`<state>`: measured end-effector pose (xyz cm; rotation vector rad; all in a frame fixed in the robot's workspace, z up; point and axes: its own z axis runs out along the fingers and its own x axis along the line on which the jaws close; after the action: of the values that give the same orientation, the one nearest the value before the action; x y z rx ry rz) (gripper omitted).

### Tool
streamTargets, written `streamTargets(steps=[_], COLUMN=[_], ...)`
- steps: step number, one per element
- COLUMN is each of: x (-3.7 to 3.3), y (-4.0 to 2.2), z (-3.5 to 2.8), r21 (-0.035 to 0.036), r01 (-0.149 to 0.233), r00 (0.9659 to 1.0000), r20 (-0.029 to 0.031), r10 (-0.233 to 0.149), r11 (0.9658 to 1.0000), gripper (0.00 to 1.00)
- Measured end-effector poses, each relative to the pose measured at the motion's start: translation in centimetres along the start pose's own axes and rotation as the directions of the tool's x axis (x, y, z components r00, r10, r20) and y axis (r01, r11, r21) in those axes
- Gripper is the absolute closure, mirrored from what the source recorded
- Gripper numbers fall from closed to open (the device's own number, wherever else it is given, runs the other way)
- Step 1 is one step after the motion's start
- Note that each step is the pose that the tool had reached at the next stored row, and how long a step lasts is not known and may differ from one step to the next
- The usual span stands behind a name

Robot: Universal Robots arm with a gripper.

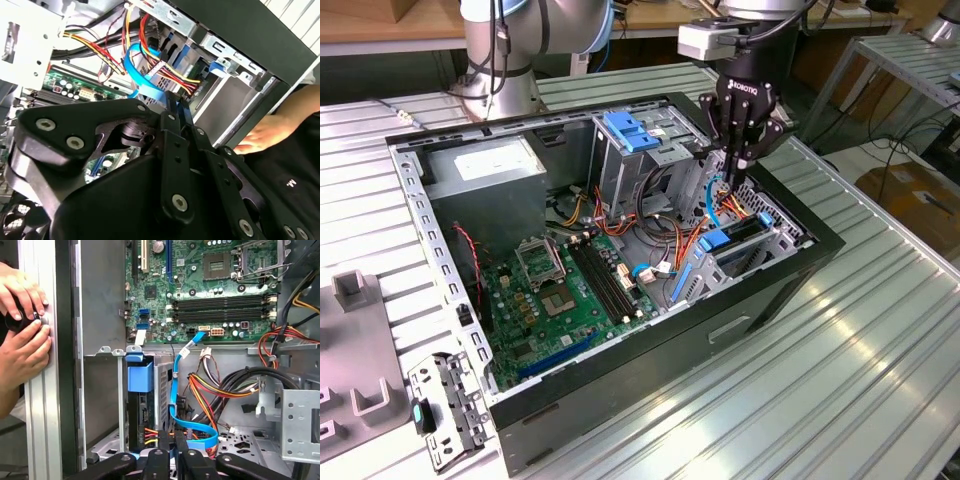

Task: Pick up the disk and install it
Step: 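Insert the second disk wire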

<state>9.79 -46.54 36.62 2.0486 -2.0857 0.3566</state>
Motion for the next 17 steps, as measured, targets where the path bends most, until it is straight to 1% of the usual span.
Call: streamTargets(steps=[1,2,3,4,7,9,11,12,13,14,15,16,17], x=[-0.04,-0.09,-0.13,-0.12,0.06,0.13,0.16,0.17,0.17,0.18,0.19,0.2,0.21], y=[0.0,0.0,0.0,0.02,0.22,0.5,1.0,1.4,1.68,2.12,2.43,2.99,3.22], z=[0.1,0.25,0.46,0.52,0.77,0.9,0.94,0.93,0.93,0.92,0.91,0.89,0.88], r21=[0.0001,0.0002,0.0014,0.0027,0.0112,0.0189,0.0248,0.0283,0.0305,0.0341,0.0367,0.0415,0.0429], r01=[0.0,0.0,0.0,0.0,0.001,0.0,-0.002,-0.003,-0.004,-0.005,-0.006,-0.007,-0.008], r00=[1.0,1.0,1.0,1.0,1.0,1.0,1.0,1.0,1.0,1.0,1.0,1.0,1.0], r20=[-0.0037,-0.0049,-0.0049,-0.0047,-0.003,-0.0026,-0.0026,-0.0024,-0.0023,-0.0022,-0.0022,-0.0021,-0.0022], r10=[0.0,0.0,0.0,0.0,-0.001,0.0,0.002,0.003,0.004,0.005,0.006,0.007,0.008], r11=[1.0,1.0,1.0,1.0,0.9999,0.9998,0.9997,0.9996,0.9995,0.9994,0.9993,0.9991,0.999], gripper=[0.84,0.84,0.84,0.84,0.84,0.84,0.84,0.84,0.84,0.84,0.84,0.84,0.84])
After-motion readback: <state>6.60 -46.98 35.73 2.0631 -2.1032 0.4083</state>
